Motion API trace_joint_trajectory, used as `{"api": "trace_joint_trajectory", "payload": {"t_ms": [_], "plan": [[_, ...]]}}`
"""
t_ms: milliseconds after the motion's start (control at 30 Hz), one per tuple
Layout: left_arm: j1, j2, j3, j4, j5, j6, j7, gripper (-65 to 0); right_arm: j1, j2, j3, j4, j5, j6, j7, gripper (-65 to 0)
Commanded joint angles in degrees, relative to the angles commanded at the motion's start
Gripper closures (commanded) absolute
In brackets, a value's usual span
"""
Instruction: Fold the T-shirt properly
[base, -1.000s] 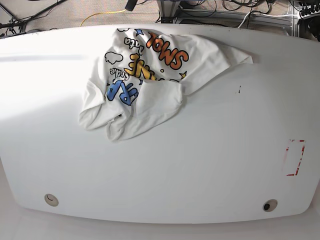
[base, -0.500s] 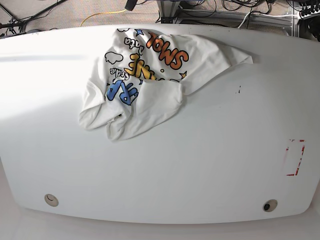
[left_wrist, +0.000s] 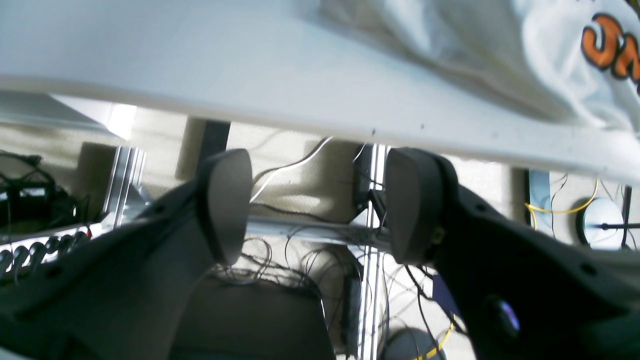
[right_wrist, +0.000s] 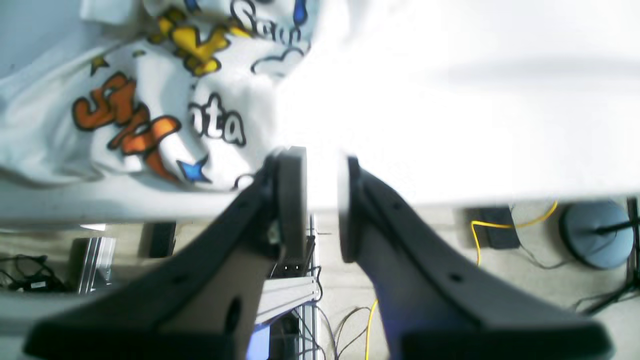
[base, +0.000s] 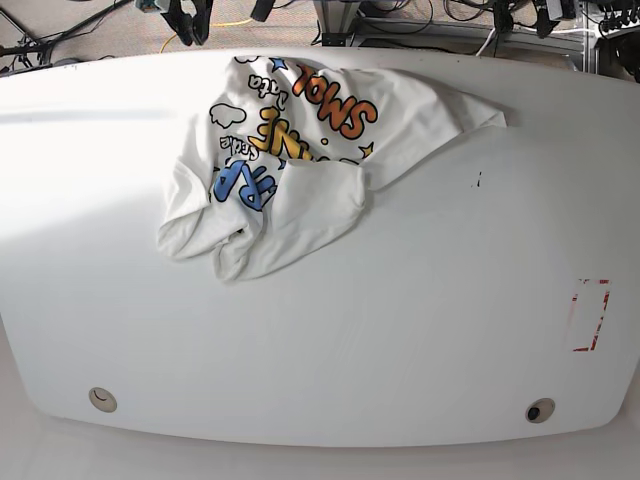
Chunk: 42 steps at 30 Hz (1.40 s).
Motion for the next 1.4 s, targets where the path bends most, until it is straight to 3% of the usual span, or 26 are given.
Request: {"api": "trace_joint_trajectory", "payload": {"t_ms": [267,400,533,633,833,1000,1133,1400], "plan": [[-4.75,0.00,1.49,0.09,0.35,0.00,0.44,-39.2,14.42,1.93,0.00,0.00,0.00,0.09,-16.70,-10.8],[-6.95,0.00,3.60,0.09,0.26,0.09,6.07,-45.7,19.60,3.69,0.00,0.00,0.53,1.85,-23.12,-24.6],[-10.90,0.00,5.19,0.00,0.35,0.26,7.21,-52.4,25.85,3.87,0.09,0.00,0.09,2.64,-29.98,-35.2],[-13.19,0.00,6.24,0.00,0.35,0.35,8.62,-54.4,29.27,4.04,0.35,-0.18,0.00,2.90,-33.76,-35.2],[-20.92,0.00,6.07,-0.09,0.62,0.44,16.88,-55.6,37.54,6.07,0.18,-0.35,-0.09,2.81,-40.18,-35.4],[-26.11,0.18,6.42,-0.09,6.86,0.44,21.45,-55.6,46.33,8.18,0.26,-2.73,-0.09,2.46,-49.23,-35.4],[-28.66,2.02,6.33,-0.26,9.05,0.26,23.47,-55.8,52.40,9.23,0.35,-7.56,-0.09,2.37,-50.99,-35.4],[-32.44,2.37,6.42,-0.35,11.60,0.09,30.95,-55.6,62.95,12.13,0.44,-22.59,-0.09,2.55,-51.16,-35.4]]}}
